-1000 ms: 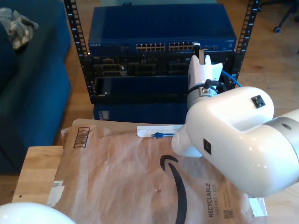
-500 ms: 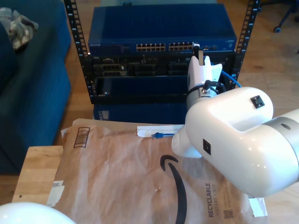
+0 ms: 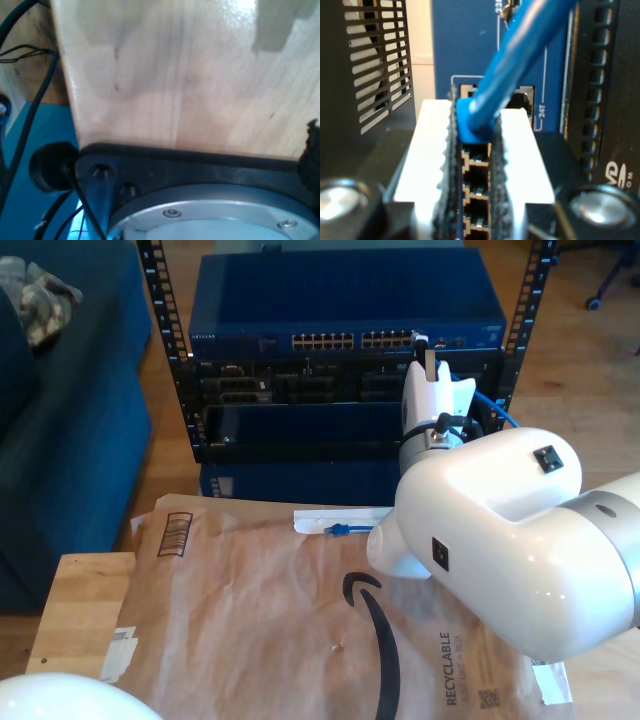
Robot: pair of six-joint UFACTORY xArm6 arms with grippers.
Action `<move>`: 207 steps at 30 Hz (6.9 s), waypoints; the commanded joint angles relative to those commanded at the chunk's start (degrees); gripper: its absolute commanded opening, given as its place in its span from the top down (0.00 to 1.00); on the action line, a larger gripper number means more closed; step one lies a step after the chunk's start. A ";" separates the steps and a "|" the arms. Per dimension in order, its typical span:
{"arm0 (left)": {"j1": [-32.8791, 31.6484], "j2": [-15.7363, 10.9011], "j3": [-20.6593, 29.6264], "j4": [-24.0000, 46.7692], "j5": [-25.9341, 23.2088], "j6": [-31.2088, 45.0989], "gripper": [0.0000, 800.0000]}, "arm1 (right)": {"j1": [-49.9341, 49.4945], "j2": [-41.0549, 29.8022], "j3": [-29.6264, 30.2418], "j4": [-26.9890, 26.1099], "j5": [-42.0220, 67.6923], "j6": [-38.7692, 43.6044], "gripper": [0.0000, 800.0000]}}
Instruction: Grab the cable and plug it in
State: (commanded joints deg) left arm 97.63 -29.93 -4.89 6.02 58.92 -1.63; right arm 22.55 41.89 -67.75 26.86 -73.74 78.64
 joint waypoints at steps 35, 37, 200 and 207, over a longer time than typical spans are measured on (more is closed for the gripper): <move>0.00 0.00 0.00 0.00 0.00 0.00 0.00 | 2.81 -0.79 -0.09 8.26 -2.55 -3.69 1.00; 0.00 0.00 0.00 0.00 0.00 0.00 0.00 | 2.81 -0.35 -0.88 8.88 -2.55 -4.31 1.00; 0.00 0.09 0.00 0.00 0.00 0.00 0.00 | -69.89 -80.70 39.21 -35.69 133.45 -55.12 0.00; 0.00 0.00 0.00 0.00 0.00 0.00 0.00 | -88.26 -85.27 48.26 -35.78 135.56 -69.10 0.00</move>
State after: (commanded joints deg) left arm 97.63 -29.93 -4.89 6.02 58.92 -1.63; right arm -65.71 -43.38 -19.48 -8.92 61.82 9.54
